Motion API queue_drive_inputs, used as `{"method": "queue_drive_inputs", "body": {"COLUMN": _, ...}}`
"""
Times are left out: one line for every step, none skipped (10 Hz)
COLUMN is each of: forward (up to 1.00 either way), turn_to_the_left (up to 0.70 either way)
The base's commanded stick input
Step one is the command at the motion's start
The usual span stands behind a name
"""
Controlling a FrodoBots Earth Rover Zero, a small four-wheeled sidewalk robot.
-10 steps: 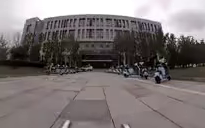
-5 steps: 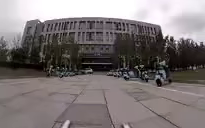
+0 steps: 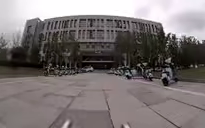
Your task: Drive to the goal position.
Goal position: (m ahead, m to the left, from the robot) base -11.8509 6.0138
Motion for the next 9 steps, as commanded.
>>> {"method": "queue_drive_inputs", "body": {"forward": 0.82, "turn_to_the_left": 0.00}}
{"method": "queue_drive_inputs", "body": {"forward": 0.78, "turn_to_the_left": 0.00}}
{"method": "queue_drive_inputs", "body": {"forward": 0.28, "turn_to_the_left": 0.00}}
{"method": "queue_drive_inputs", "body": {"forward": 0.00, "turn_to_the_left": 0.00}}
{"method": "queue_drive_inputs", "body": {"forward": 0.00, "turn_to_the_left": 0.00}}
{"method": "queue_drive_inputs", "body": {"forward": 0.00, "turn_to_the_left": 0.00}}
{"method": "queue_drive_inputs", "body": {"forward": 0.00, "turn_to_the_left": 0.00}}
{"method": "queue_drive_inputs", "body": {"forward": 0.00, "turn_to_the_left": 0.00}}
{"method": "queue_drive_inputs", "body": {"forward": 0.00, "turn_to_the_left": 0.00}}
